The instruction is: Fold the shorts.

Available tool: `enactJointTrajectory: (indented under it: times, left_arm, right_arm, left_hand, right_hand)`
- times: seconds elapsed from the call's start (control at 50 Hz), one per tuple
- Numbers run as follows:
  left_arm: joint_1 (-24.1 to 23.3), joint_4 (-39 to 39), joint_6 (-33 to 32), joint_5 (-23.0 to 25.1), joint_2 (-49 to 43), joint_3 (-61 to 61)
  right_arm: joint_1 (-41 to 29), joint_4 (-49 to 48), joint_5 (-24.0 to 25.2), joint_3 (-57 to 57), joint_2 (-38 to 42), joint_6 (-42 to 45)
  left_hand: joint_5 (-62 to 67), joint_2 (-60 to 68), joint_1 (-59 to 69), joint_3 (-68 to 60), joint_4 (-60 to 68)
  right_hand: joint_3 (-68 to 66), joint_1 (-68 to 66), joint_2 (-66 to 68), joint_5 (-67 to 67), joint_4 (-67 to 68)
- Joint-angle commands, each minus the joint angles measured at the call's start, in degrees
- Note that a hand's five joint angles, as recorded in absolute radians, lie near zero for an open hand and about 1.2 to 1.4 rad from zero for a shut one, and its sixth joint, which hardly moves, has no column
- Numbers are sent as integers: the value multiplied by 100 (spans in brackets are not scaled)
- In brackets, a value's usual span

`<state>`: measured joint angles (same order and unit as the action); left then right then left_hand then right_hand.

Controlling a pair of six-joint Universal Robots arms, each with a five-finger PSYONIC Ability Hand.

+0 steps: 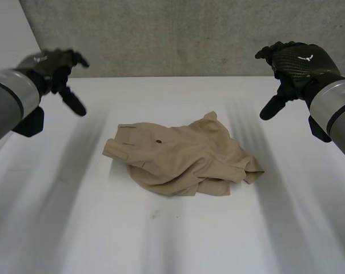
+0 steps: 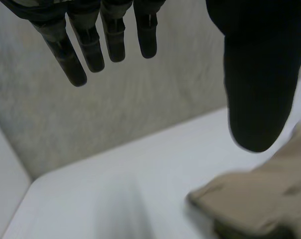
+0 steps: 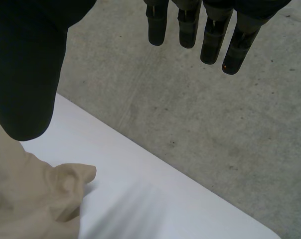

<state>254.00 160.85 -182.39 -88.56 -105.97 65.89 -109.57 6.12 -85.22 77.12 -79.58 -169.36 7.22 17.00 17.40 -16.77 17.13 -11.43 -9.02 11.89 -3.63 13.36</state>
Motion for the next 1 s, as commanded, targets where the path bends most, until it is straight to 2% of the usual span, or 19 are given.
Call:
enactJointTrajectory:
  times: [0.02,0.1,0.28,0.42,0.6,0.66,0.68,0.7,0.76,0.82,0.88,1.0]
  left_arm:
    - [360,8,-1377,137,-1487,-129]
    - [501,-62,-1677,444,-2015,-261]
    - [589,-344,-1195,1612,-2428,-279]
    - [528,-335,-640,1807,-2587,-296]
    - [343,140,361,1833,-2719,-279]
    - [334,140,485,1833,-2736,-270]
    - [325,157,537,1825,-2736,-270]
    - [325,166,555,1825,-2736,-279]
    - [360,245,582,1781,-2727,-305]
    - [431,324,608,1719,-2701,-331]
    - [545,438,635,1387,-2578,-454]
    - [1028,903,600,-283,-1533,-630]
  right_arm:
    - [-47,-5,-3,22,145,236]
    - [-47,-5,-21,57,171,351]
    - [-47,-49,-21,84,180,386]
    - [-56,-49,-21,101,312,386]
    - [-65,-58,-21,110,391,403]
    - [-65,-58,-21,119,391,403]
    - [-65,-58,-21,119,400,403]
    - [-65,-58,-21,119,400,412]
    - [-74,-58,-21,127,400,412]
    - [-74,-67,-30,145,408,482]
    - [-74,-93,-30,163,443,596]
    - [-74,-163,-38,171,470,755]
  left_hand:
    - [1081,1104,1064,-1127,1091]
    - [1300,1323,1282,-1346,1310]
    - [1351,1374,1334,-1397,1361]
    - [1351,1374,1334,-1397,1361]
    - [1468,1491,1451,-1514,1478]
    - [2707,2730,2690,-2753,2717]
    - [4246,4268,4228,-4291,4256]
    - [4844,4867,4826,-4890,4854]
    - [6274,6297,6256,-6319,6284]
    - [6278,6300,6260,-6323,6287]
    - [6278,6300,6260,-6323,6287]
    - [6278,6300,6260,-6323,6287]
  right_hand:
    - [143,-98,-189,363,-336]
    - [143,-98,-189,363,-336]
    - [143,-98,-189,363,-336]
    - [143,-98,-189,363,-336]
    - [143,-98,-189,363,-336]
    - [143,-98,-189,363,-336]
    - [143,-98,-189,363,-336]
    - [143,-98,-189,363,-336]
    - [143,-98,-189,363,-336]
    - [143,-98,-189,363,-336]
    - [143,-98,-189,363,-336]
    - [143,-98,-189,363,-336]
